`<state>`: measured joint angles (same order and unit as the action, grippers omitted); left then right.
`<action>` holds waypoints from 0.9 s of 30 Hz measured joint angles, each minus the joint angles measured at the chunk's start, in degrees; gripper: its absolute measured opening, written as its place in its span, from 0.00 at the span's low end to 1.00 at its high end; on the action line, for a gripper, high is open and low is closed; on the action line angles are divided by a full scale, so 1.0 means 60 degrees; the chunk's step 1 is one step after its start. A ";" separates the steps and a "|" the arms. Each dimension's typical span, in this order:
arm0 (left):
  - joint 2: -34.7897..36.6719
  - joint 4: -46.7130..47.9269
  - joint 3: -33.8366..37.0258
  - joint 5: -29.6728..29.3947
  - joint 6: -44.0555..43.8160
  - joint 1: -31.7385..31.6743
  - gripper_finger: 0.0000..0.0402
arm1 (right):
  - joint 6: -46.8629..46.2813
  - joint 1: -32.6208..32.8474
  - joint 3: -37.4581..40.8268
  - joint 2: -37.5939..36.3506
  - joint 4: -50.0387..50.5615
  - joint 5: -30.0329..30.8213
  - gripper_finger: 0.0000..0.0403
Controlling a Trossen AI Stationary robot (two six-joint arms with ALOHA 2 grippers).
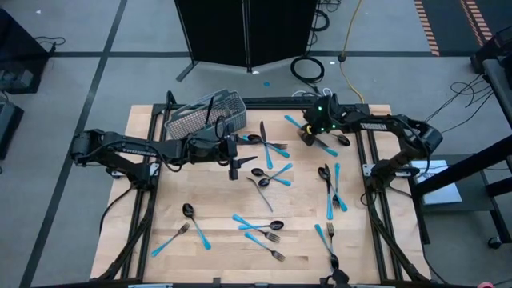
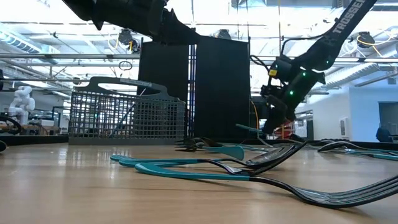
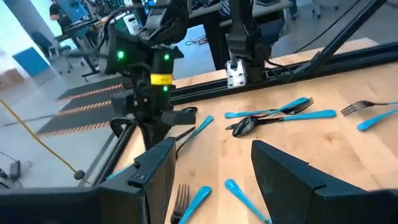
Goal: Sort silverware
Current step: Put the blue knife into the silverware rack
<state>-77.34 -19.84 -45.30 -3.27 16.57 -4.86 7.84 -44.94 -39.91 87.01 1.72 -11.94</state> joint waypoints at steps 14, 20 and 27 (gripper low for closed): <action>0.0128 0.2965 -0.1242 0.0096 -0.5685 -0.1116 0.52 | 0.2318 0.3167 -0.1016 -0.1754 0.1295 0.2552 0.02; 0.0113 0.4235 -0.1586 0.2098 -0.7522 -0.2012 0.52 | 0.3668 0.5206 -0.1222 -0.1696 0.1432 0.3571 0.02; -0.0188 0.4568 -0.1588 0.3575 -0.9174 -0.2570 0.52 | 0.4315 0.7191 -0.1666 -0.1292 0.1263 0.4570 0.02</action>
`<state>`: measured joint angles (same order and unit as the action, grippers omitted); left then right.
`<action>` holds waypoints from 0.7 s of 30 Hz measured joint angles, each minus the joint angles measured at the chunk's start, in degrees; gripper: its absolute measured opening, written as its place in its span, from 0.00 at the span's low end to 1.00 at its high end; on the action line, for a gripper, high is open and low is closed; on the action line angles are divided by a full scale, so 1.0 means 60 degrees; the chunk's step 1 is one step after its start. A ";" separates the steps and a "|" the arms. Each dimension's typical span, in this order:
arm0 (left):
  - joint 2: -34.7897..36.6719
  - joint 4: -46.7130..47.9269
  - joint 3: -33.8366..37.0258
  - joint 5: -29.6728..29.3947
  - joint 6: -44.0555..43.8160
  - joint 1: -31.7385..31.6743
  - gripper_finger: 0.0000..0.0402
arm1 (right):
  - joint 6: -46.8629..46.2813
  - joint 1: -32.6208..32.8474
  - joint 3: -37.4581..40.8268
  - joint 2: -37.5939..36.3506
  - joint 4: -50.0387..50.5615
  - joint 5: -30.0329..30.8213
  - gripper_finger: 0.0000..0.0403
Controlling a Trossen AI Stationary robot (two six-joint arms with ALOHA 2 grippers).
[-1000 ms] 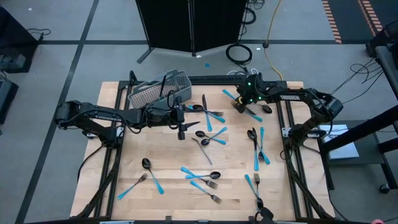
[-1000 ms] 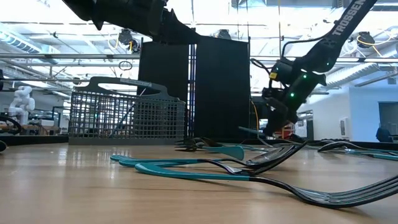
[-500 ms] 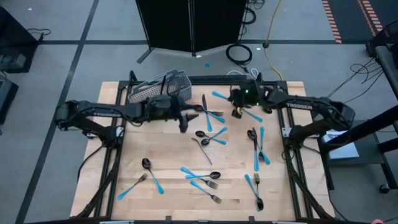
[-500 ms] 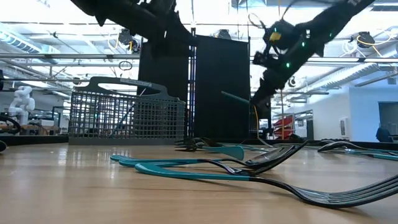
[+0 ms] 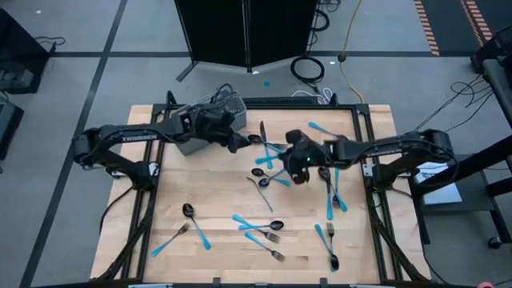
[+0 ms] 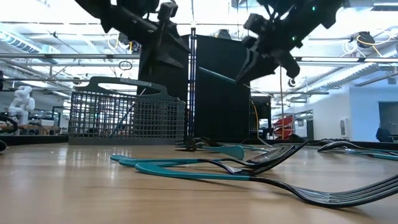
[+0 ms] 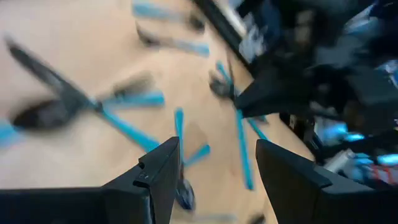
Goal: Sort silverware
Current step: Put the blue knife into the silverware rack
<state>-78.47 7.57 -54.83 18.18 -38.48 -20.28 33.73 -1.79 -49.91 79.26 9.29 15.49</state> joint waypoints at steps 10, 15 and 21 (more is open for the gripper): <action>-0.1599 -0.1191 0.0015 0.1697 -0.1361 0.0641 0.52 | 0.0699 0.1347 -0.1471 0.1516 0.0427 0.0945 0.02; -0.1909 -0.1363 0.0015 0.1877 -0.1534 0.1002 0.52 | 0.0857 0.1555 -0.1945 0.2276 0.0557 0.1004 0.02; -0.2197 -0.1106 0.0015 0.1875 -0.1532 0.1534 0.52 | 0.0901 0.1657 -0.2313 0.2866 0.0393 0.1196 0.02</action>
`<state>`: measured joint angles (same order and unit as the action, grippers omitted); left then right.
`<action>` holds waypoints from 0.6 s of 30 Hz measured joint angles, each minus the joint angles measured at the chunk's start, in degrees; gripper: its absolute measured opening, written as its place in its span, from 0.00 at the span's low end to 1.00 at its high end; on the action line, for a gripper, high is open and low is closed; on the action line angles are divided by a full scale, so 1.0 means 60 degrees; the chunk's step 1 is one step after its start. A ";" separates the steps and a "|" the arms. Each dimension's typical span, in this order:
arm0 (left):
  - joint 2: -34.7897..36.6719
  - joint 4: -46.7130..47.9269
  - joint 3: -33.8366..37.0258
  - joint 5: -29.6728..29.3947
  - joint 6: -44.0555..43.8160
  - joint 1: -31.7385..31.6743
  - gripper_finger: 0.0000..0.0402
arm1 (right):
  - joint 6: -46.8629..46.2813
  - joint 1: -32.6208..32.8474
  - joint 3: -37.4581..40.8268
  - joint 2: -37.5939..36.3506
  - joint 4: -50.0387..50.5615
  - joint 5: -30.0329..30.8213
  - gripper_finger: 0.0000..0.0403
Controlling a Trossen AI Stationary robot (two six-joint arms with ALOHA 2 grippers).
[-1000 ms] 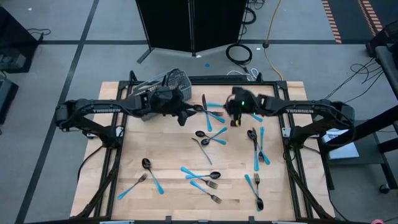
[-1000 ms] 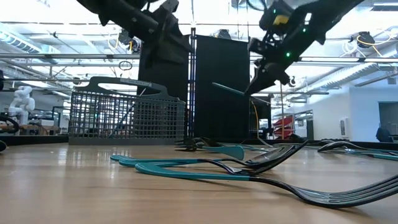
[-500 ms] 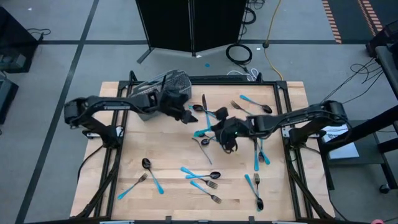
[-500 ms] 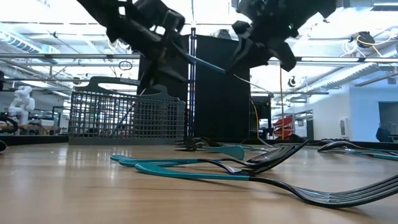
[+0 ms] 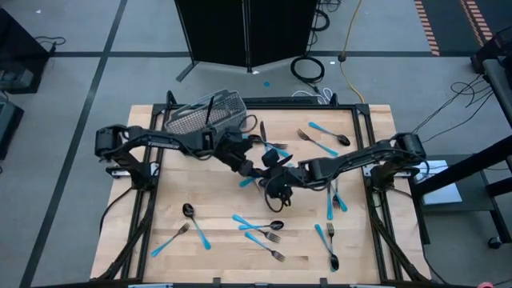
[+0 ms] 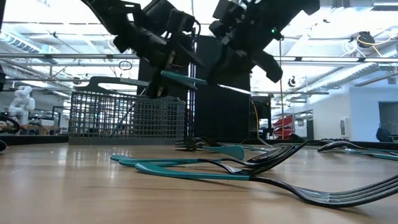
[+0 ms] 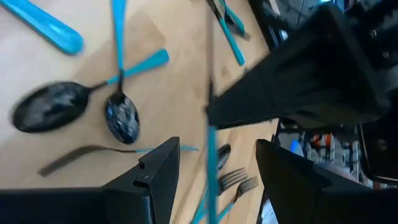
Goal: Sort silverware
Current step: Put the blue knife into the silverware rack
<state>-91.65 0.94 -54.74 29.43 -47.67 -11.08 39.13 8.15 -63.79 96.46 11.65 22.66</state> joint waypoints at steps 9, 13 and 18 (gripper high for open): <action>-0.0234 0.0034 0.0004 -0.0084 0.0292 0.0563 0.52 | 0.0128 0.0001 -0.0358 0.0481 -0.0137 -0.0019 0.02; -0.0230 0.0024 0.0004 -0.0088 0.0416 0.0606 0.52 | 0.0131 0.0002 -0.0368 0.0472 -0.0123 -0.0045 0.02; -0.0230 0.0204 0.0004 -0.0271 0.0582 0.0602 0.45 | 0.0154 0.0119 -0.0368 0.0460 -0.0112 -0.0033 0.02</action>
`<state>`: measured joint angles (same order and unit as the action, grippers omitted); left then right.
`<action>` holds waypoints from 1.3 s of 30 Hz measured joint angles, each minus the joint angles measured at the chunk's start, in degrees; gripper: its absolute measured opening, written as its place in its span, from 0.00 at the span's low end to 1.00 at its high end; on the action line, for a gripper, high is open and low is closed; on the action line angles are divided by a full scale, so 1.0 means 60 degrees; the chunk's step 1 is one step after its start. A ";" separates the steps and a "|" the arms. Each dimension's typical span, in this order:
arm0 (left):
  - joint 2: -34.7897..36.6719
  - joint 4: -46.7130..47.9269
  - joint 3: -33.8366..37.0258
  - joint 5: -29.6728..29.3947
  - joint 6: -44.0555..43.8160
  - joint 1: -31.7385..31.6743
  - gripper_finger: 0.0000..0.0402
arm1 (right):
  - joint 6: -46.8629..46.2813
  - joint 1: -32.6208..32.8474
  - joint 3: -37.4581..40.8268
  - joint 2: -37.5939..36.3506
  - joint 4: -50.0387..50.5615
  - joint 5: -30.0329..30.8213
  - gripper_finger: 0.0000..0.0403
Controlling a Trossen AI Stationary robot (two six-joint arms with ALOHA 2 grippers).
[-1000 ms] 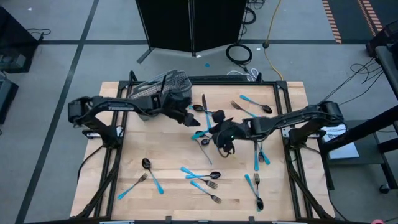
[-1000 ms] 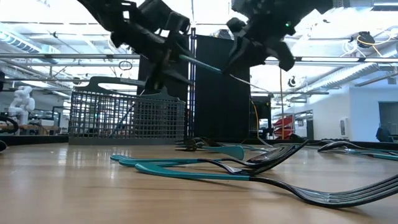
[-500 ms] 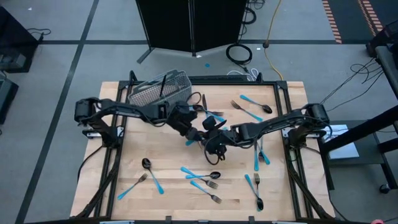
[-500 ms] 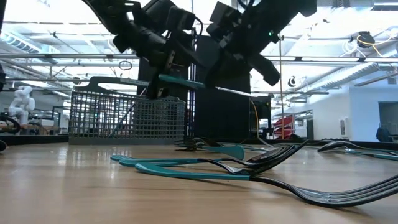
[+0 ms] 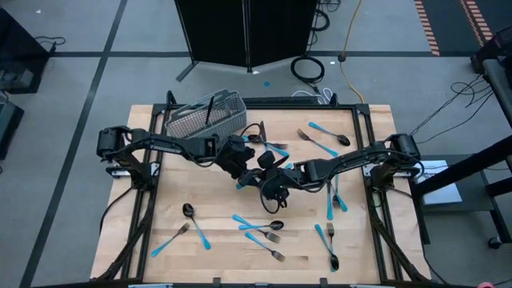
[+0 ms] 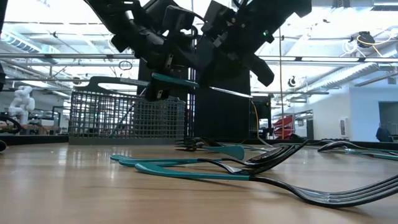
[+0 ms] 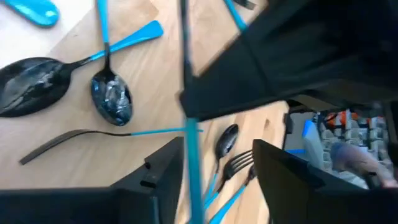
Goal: Sort silverware
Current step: Put the blue knife into the silverware rack
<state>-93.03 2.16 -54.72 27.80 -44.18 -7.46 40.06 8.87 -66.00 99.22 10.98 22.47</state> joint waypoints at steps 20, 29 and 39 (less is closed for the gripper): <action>0.0000 -0.0023 0.0007 -0.0277 0.0942 0.0005 0.01 | 0.0181 0.0305 0.0011 -0.0063 -0.0018 0.0071 0.09; 0.0426 -0.0223 0.0011 -0.0680 0.1278 -0.0414 0.00 | -0.1186 0.0565 0.0011 -0.1456 0.0799 0.0958 0.34; 0.4603 0.1585 0.0017 -0.5000 0.3253 -0.0499 0.00 | -0.5236 0.1055 0.0761 -0.4732 0.3585 -0.0509 0.47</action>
<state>-65.42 11.67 -54.62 -2.20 -24.66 -10.46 8.65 15.20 -61.43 70.83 32.49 19.41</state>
